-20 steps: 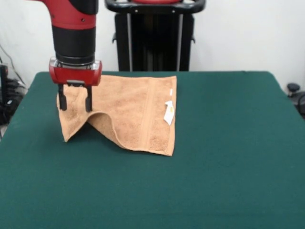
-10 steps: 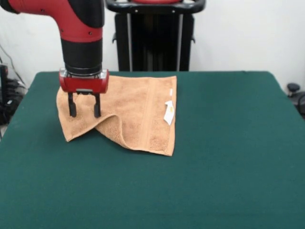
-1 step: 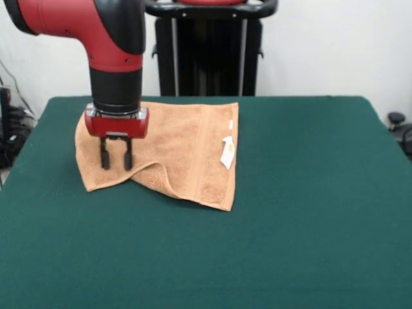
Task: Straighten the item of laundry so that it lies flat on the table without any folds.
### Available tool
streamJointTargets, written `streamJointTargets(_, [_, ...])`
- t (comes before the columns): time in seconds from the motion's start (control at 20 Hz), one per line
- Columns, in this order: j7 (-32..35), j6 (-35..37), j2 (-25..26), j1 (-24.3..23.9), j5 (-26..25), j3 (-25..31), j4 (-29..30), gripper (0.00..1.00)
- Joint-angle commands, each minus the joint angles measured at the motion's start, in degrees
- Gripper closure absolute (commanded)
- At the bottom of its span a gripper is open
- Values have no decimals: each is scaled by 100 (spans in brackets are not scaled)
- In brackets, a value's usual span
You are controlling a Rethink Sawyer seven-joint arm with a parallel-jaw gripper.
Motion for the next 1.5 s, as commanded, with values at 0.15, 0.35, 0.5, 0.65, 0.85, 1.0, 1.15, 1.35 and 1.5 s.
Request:
streamJointTargets(0.15, [997, -477, 269, 419, -32, -228, 260, 100])
streamJointTargets(0.35, [952, -160, 82, 455, 226, -140, 321, 100])
streamJointTargets(0.5, [950, -8, 14, 508, 354, -93, 316, 100])
streamJointTargets(0.65, [943, 133, -69, 602, 453, -116, 259, 100])
streamJointTargets(0.85, [1143, 142, -150, 725, 676, -275, 237, 100])
streamJointTargets(1.0, [1104, 68, -126, 683, 728, -307, 237, 100])
streamJointTargets(1.15, [968, 93, -98, 580, 798, -226, 264, 0])
streamJointTargets(1.35, [864, 144, -53, 463, 835, -115, 269, 0])
streamJointTargets(1.5, [826, 116, 97, 419, 841, -137, 251, 0])
